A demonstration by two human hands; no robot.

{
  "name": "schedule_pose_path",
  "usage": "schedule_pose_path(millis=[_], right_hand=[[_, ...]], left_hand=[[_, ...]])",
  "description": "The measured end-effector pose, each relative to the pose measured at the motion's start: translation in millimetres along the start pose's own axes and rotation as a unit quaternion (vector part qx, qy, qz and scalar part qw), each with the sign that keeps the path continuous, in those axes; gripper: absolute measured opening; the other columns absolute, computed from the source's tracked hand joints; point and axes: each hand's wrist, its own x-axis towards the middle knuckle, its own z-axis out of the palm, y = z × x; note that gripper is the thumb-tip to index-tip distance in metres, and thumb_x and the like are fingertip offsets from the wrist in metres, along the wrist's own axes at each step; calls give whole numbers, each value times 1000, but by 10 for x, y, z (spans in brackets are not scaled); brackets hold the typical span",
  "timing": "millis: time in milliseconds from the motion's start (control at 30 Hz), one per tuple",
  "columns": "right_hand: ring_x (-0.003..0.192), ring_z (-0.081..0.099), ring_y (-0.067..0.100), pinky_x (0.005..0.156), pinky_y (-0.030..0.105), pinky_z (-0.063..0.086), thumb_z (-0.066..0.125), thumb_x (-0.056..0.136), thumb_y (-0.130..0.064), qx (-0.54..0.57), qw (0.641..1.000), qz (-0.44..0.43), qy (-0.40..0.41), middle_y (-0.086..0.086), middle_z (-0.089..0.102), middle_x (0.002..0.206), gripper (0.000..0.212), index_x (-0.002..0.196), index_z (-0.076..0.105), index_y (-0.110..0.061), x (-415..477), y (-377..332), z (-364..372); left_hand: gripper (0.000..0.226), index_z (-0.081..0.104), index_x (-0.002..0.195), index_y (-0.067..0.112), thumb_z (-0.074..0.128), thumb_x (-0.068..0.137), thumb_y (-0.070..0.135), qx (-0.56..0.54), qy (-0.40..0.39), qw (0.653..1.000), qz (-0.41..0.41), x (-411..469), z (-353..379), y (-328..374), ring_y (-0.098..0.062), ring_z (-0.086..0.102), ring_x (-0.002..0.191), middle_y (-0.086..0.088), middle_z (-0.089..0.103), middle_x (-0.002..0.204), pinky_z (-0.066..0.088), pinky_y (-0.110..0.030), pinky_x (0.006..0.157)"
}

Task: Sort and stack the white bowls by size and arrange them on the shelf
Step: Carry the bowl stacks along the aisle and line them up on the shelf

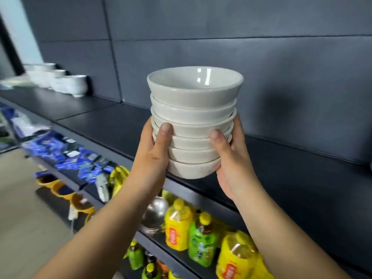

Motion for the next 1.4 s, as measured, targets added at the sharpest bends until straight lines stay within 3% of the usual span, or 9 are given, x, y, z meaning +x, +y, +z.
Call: schedule_pose_path(millis=[200, 367, 533, 767, 967, 1100, 1200, 1300, 1400], right_hand=[[115, 58, 11, 97, 42, 47, 83, 41, -57, 91, 993, 58, -54, -13, 62, 121, 84, 118, 49, -45, 8, 498, 1397], [111, 60, 11, 85, 30, 53, 81, 45, -55, 124, 982, 87, -114, -12, 64, 118, 90, 126, 45, -38, -36, 800, 2429], [114, 59, 18, 97, 44, 47, 82, 47, -52, 161, 965, 112, -174, 0, 61, 125, 101, 135, 41, -25, 11, 1037, 3223], [113, 59, 19, 100, 48, 44, 81, 46, -56, 196, 939, 132, -249, -3, 64, 118, 86, 121, 50, -30, 283, 1568, 4184], [113, 58, 16, 103, 45, 42, 82, 45, -56, 249, 916, 147, -279, -4, 64, 118, 82, 117, 52, -29, 695, 2202, 4993], [118, 55, 20, 105, 50, 38, 84, 42, -55, 272, 904, 165, -285, 3, 58, 129, 102, 130, 45, -23, 1172, 2663, 5478], [119, 55, 20, 105, 50, 38, 83, 43, -57, 265, 902, 166, -297, 3, 56, 131, 108, 135, 40, -20, 1533, 2996, 5781], [118, 55, 19, 105, 49, 39, 82, 43, -58, 253, 902, 167, -307, 2, 57, 130, 105, 133, 41, -22, 1880, 3302, 6062], [120, 54, 18, 106, 49, 38, 82, 44, -58, 251, 902, 169, -309, 2, 56, 131, 104, 133, 42, -23, 2130, 3570, 6310]], left_hand=[[103, 40, 137, 16, 59, 59, 80, 67, 89, 994, 3, -326, -1402, 459, -22, 49, 126, -6, 54, 134, 35, -49, 107], [100, 41, 136, 18, 59, 60, 80, 112, 148, 983, 6, -612, -2373, 824, -26, 47, 126, -8, 53, 135, 33, -52, 107], [75, 44, 131, 17, 51, 70, 60, 120, 210, 970, 8, -810, -3025, 1082, -21, 56, 118, -7, 59, 127, 41, -50, 103], [98, 48, 127, 15, 66, 53, 77, 156, 313, 936, 40, -830, -3860, 1258, -22, 54, 120, -7, 60, 126, 40, -48, 104], [79, 54, 114, 23, 67, 55, 74, 196, 373, 906, 51, -572, -4709, 1216, -25, 55, 118, -8, 62, 122, 39, -51, 104], [55, 57, 108, 34, 55, 64, 68, 213, 390, 895, 38, -169, -5294, 1112, -27, 58, 115, -3, 64, 119, 39, -64, 97], [54, 57, 107, 36, 51, 62, 67, 208, 396, 894, 28, 160, -5719, 1018, -27, 58, 114, 0, 65, 118, 40, -65, 94], [54, 55, 105, 36, 50, 62, 67, 197, 403, 894, 22, 460, -6146, 893, -25, 62, 108, 3, 67, 112, 49, -53, 85], [37, 54, 97, 33, 44, 75, 61, 213, 406, 889, 20, 708, -6562, 756, -4, 61, 62, 13, 65, 75, 45, -20, 50]])
